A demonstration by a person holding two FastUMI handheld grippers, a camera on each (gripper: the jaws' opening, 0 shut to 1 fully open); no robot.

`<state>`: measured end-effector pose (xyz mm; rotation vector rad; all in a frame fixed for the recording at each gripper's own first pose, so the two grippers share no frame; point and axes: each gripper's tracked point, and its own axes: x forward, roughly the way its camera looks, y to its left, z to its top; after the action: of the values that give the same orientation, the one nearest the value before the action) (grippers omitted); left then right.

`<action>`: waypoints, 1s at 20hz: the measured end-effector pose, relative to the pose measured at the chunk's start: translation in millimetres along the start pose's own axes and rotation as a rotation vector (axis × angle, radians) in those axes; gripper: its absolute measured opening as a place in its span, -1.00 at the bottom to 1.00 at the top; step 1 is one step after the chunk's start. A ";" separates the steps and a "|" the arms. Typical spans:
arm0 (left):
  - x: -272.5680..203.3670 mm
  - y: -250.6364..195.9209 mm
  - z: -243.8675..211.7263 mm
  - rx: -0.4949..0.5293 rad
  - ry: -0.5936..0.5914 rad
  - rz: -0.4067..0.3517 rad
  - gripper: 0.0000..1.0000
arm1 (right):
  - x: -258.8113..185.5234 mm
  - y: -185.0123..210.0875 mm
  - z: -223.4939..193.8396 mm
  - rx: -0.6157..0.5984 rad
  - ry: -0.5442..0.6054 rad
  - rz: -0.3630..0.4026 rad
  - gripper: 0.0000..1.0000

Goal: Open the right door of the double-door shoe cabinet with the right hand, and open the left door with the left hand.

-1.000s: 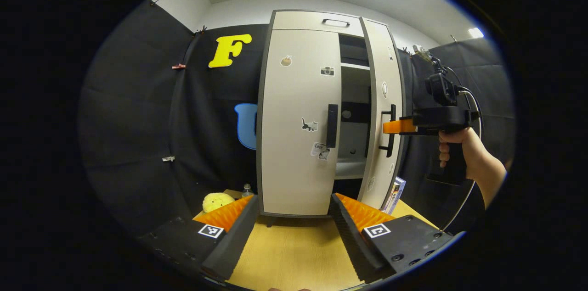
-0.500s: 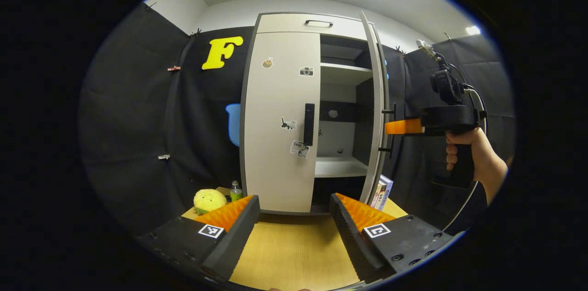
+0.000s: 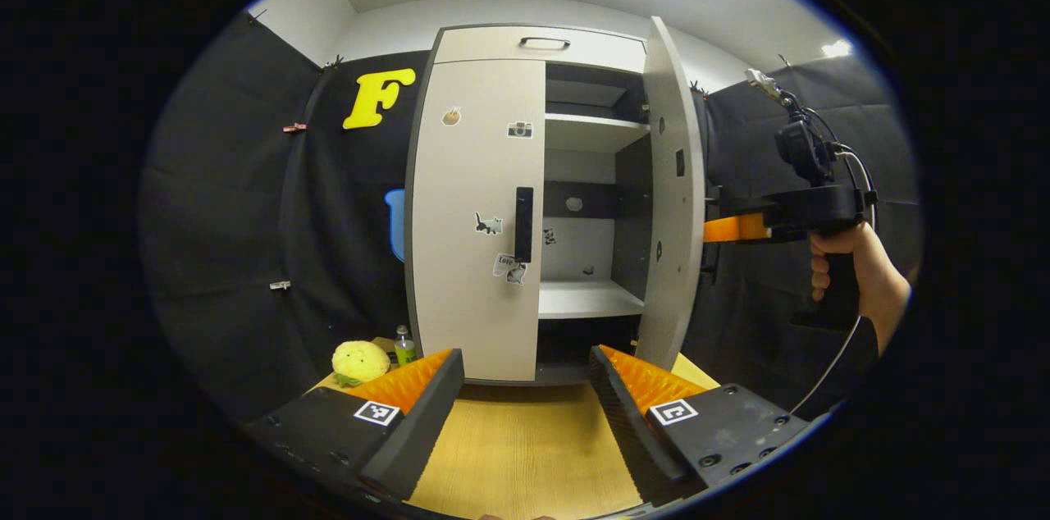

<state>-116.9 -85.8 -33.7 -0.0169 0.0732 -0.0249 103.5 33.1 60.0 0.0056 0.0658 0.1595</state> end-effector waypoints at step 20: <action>42.1 -7.7 1.6 0.015 0.009 -0.152 0.89 | -83.8 -37.3 -0.3 0.059 -0.019 -0.099 -0.91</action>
<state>-75.0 -94.5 -35.1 -0.0074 0.0805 -0.1772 26.8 -17.0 64.8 0.0626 0.0515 0.0589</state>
